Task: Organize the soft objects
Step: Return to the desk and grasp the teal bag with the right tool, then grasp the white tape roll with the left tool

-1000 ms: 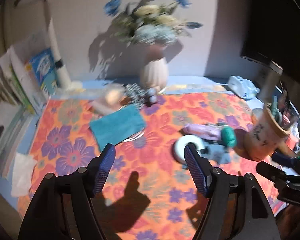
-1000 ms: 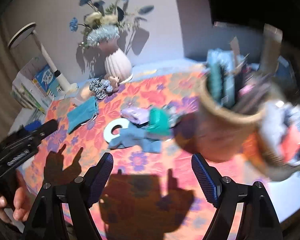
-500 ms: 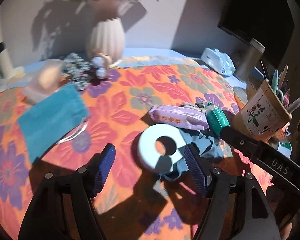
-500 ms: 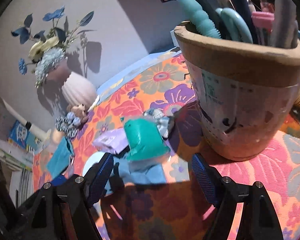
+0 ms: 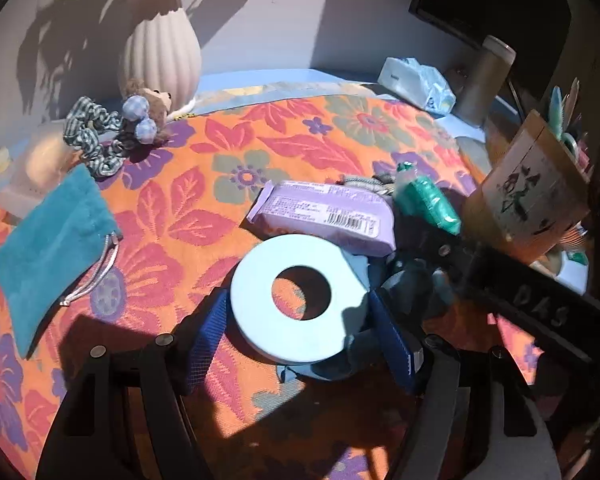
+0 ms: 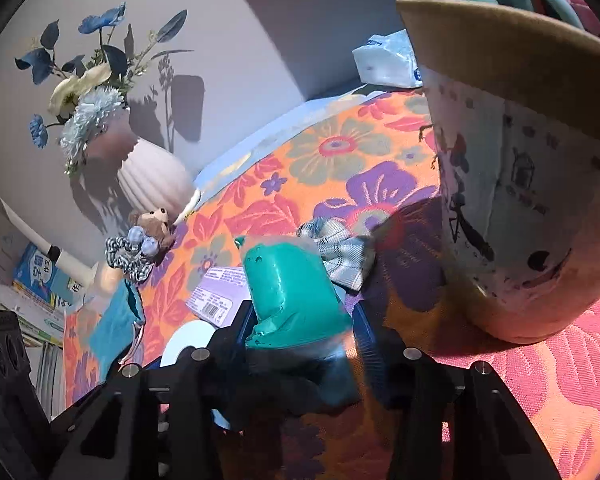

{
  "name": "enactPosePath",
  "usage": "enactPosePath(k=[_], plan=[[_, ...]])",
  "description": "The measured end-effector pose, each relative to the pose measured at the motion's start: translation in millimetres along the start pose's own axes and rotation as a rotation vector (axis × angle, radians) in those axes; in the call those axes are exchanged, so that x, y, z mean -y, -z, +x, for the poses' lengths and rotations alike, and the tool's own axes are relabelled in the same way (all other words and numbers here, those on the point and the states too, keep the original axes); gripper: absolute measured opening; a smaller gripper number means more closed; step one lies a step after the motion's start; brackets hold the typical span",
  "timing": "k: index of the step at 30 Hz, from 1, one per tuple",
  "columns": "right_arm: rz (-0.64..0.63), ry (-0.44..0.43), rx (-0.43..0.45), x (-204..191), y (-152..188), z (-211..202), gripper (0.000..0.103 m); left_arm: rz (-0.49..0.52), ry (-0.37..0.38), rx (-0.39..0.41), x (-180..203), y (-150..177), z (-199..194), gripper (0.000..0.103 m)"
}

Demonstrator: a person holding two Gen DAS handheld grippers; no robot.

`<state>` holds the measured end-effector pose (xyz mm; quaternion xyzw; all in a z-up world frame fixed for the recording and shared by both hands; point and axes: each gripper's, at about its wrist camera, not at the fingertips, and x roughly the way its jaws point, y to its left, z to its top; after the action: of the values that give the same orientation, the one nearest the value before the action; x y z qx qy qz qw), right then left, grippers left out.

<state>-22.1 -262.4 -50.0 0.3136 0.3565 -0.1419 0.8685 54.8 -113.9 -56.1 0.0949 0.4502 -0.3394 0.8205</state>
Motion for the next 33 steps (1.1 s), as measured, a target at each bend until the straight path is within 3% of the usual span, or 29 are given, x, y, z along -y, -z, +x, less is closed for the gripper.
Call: enactPosePath(k=[5,16,24,27,29,33], plan=[[0.001,-0.025,0.015,2.6,1.8,-4.8,0.048,0.003,0.001,0.014,-2.6,3.3,-4.0,0.064],[-0.104,-0.048,0.023,-2.6,21.2,-31.0,0.048,-0.066,-0.052,0.028,-39.6,38.4,-45.5,0.064],[-0.202,-0.022,0.006,-0.1,35.2,-50.0,0.048,-0.107,-0.081,0.009,-58.2,64.4,-57.8,0.068],[-0.240,-0.008,-0.012,-0.5,39.5,-48.4,0.048,-0.105,-0.049,-0.001,-62.9,71.9,-62.2,0.069],[-0.248,-0.010,-0.028,-0.4,42.1,-45.5,0.048,-0.078,-0.025,-0.005,-63.6,76.4,-65.9,0.077],[-0.255,-0.018,-0.022,-1.7,44.0,-47.2,0.048,-0.084,-0.086,0.010,-67.3,77.3,-68.4,0.078]])
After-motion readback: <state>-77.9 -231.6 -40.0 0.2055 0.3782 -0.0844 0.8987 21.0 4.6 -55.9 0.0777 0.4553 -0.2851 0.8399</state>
